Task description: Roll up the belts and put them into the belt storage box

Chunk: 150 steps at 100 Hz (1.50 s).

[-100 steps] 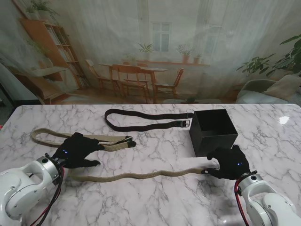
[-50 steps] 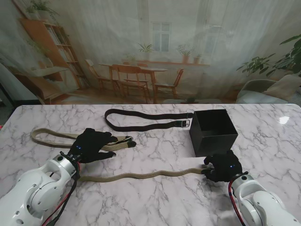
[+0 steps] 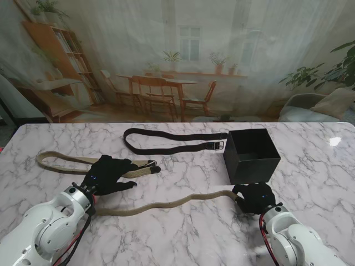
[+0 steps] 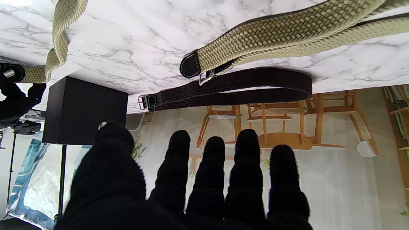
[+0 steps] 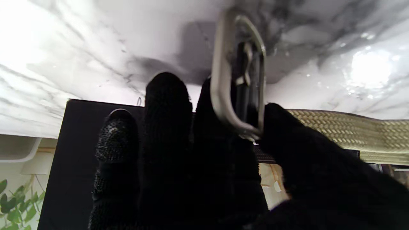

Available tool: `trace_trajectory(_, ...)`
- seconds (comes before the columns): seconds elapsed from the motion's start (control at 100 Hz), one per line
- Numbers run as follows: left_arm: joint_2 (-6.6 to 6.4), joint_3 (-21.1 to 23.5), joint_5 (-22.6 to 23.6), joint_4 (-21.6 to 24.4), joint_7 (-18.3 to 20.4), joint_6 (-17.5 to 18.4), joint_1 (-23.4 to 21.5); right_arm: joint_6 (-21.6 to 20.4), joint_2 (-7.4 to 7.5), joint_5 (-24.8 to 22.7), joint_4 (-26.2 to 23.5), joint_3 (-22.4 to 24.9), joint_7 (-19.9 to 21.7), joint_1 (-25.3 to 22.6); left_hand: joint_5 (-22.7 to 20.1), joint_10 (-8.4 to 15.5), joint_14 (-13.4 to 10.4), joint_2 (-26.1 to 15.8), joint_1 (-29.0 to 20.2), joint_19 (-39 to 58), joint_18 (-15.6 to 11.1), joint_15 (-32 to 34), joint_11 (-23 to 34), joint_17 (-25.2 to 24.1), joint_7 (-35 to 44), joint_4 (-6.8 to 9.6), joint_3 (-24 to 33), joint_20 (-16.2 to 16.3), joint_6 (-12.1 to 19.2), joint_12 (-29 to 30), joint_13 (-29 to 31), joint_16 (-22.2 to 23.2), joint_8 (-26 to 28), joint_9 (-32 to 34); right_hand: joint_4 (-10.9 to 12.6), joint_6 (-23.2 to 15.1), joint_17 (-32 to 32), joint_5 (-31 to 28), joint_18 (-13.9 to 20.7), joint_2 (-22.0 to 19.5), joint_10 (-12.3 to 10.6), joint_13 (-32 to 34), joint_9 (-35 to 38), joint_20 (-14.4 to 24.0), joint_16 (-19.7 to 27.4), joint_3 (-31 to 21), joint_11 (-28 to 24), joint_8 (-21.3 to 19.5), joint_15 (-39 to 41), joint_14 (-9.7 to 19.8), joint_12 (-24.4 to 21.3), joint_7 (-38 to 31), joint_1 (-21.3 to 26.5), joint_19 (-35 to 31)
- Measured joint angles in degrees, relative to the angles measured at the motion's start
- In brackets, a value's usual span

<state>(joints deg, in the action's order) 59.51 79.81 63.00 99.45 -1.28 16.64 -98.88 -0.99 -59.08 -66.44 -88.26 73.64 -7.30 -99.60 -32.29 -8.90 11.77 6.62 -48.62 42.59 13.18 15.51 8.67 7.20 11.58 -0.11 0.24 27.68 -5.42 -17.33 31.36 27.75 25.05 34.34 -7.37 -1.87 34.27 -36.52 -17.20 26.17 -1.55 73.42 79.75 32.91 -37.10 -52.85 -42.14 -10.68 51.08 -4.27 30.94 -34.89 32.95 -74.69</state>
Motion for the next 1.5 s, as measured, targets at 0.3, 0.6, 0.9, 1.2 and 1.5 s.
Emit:
trace_trajectory(0.3,0.02,-0.1,-0.1,-0.3,0.0,-0.2,-0.2,3.4,-1.07,2.4,-2.7,-0.9,3.6,-0.6,0.0,0.0,0.0,0.0,0.0,0.0,0.5,0.0,0.0,0.0,0.0,0.0,0.0,0.1,-0.1,0.0,-0.3,0.4,0.0,0.0,1.3,4.6,-4.0,7.0,-0.5,-5.2,4.1,-3.0,-4.6,-1.4,4.7,11.0,5.7,0.0,-8.0,-4.6,-2.6,3.6,-7.9,-1.0)
trace_trajectory(0.6,0.04,-0.1,-0.3,-0.4,-0.2,-0.2,-0.2,-0.8,-1.39,-3.5,-7.8,5.3,-0.4,-5.2,0.0,0.0,0.0,-2.0,0.0,0.0,0.5,0.0,0.0,-0.1,0.0,0.0,-0.1,0.1,-0.1,0.0,-0.3,0.4,0.0,0.0,1.9,2.6,-6.0,7.6,-0.6,-8.0,4.9,-6.0,-10.0,-0.2,3.5,15.4,7.4,-0.2,-10.7,-4.7,-1.4,3.1,-9.1,-0.6)
trace_trajectory(0.9,0.07,-0.1,-0.7,-0.5,-0.2,-0.1,-0.2,-1.7,-0.36,-14.2,-7.8,8.0,-2.9,-5.3,0.0,0.0,0.1,-2.3,0.0,-0.7,0.5,0.0,0.0,-0.5,-0.3,0.0,-0.1,0.7,-0.5,0.0,-0.4,0.4,0.0,0.0,2.0,-17.5,-6.0,14.6,-0.3,-7.1,4.1,-8.6,-18.9,0.1,2.9,8.1,12.0,-1.0,-10.7,-1.9,-2.7,2.9,0.2,-0.6)
trace_trajectory(1.2,0.07,-0.5,-0.9,-0.8,0.3,-0.5,0.0,-5.7,0.53,-12.3,-4.3,8.0,-3.4,-4.6,0.0,-0.1,0.1,-3.0,0.0,-0.8,0.5,-0.1,-0.1,-0.7,-0.7,0.0,-0.1,0.7,-0.6,0.0,-1.1,0.4,0.0,-0.1,2.0,-21.8,-9.7,18.6,1.5,-2.3,3.6,-19.2,-38.9,0.6,4.4,-2.1,18.5,0.0,-17.9,2.0,-9.2,3.6,7.3,3.5)
trace_trajectory(1.5,0.05,-1.2,-0.8,-1.5,0.6,-0.6,0.8,-12.5,0.54,-4.3,-2.6,8.0,2.0,-3.5,0.8,-0.6,0.1,-3.0,0.0,-1.4,0.5,-0.1,-0.1,-0.8,-1.3,0.0,-0.1,0.7,-0.8,0.0,-1.1,0.4,0.0,-0.2,2.0,-23.2,-13.4,9.3,0.9,1.1,4.3,-25.8,-48.6,0.6,8.3,-10.5,20.6,0.5,-25.2,2.1,-15.8,2.9,10.6,7.9)
